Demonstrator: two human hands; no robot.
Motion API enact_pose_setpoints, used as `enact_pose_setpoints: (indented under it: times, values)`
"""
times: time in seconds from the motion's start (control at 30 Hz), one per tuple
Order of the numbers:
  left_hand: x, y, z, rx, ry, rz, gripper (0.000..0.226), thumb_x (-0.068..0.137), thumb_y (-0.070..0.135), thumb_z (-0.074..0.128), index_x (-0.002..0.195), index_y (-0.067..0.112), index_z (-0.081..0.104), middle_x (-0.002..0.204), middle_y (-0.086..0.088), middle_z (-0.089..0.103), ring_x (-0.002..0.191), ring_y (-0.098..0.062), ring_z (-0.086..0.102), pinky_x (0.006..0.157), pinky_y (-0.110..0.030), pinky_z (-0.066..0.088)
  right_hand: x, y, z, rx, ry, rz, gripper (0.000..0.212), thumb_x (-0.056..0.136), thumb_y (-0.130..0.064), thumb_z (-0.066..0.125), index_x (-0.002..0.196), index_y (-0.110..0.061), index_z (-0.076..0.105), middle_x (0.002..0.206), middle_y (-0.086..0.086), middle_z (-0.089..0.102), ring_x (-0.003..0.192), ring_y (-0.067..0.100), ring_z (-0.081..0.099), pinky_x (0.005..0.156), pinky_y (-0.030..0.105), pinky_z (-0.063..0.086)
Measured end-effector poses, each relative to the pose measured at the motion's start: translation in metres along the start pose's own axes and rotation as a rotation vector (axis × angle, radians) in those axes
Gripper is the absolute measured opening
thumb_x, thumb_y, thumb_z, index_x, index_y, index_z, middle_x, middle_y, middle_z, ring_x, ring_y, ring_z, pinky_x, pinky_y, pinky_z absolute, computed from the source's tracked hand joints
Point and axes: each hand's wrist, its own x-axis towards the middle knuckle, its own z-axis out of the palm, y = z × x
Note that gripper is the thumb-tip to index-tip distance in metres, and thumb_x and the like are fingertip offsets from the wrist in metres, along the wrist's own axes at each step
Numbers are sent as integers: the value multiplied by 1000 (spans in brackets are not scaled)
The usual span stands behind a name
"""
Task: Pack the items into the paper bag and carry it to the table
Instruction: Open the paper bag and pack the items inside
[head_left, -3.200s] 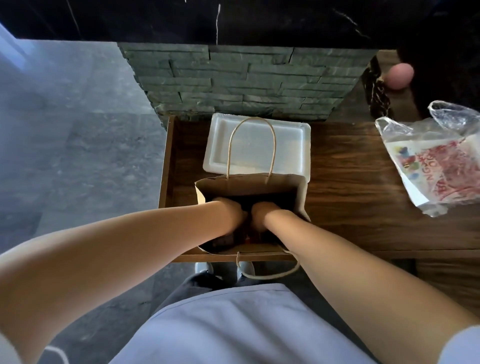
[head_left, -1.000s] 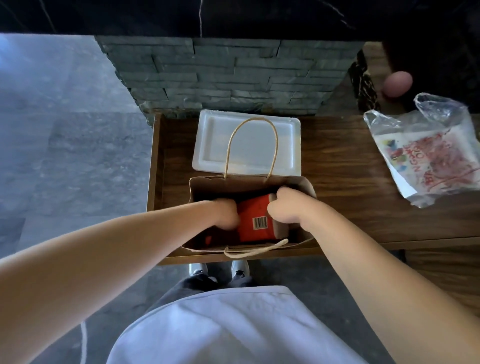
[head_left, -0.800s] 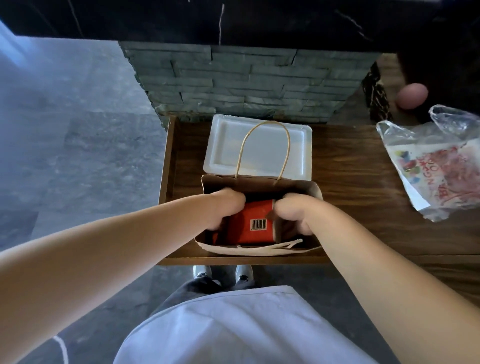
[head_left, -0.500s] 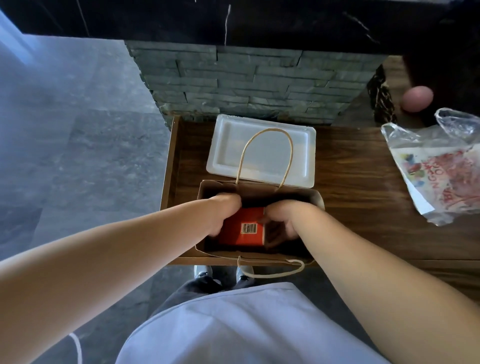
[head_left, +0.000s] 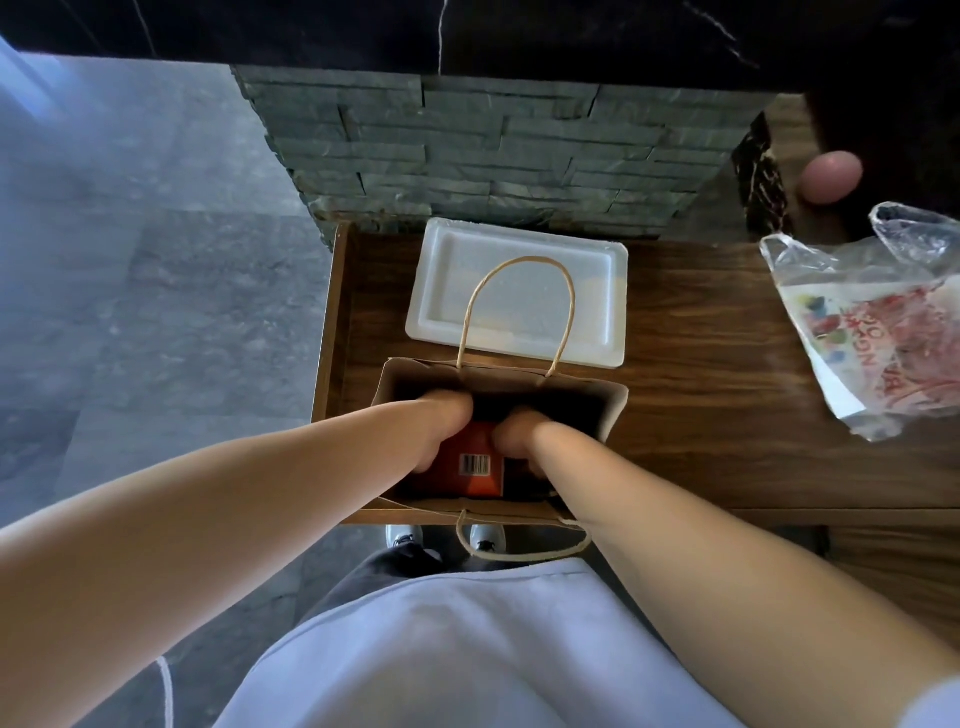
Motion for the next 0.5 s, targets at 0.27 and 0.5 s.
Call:
enact_pose_setpoints:
  times: [0.27, 0.5]
  values:
    - [-7, 2, 9, 162, 36, 93, 43, 98, 33, 39, 136, 12, 45, 129, -12, 55, 119, -28, 50, 107, -39, 36, -3, 2, -5, -31, 42, -34, 26, 95, -23, 50, 114, -7, 58, 118, 18, 61, 105, 30, 60, 83, 34, 48]
    - [-17, 4, 20, 1069, 109, 466, 35, 99, 24, 43, 129, 10, 54, 118, -11, 62, 102, -25, 61, 81, -32, 46, -28, -1, -53, -539, 179, -34, 29, 95, -17, 46, 115, 0, 59, 118, 19, 61, 100, 32, 59, 73, 31, 44]
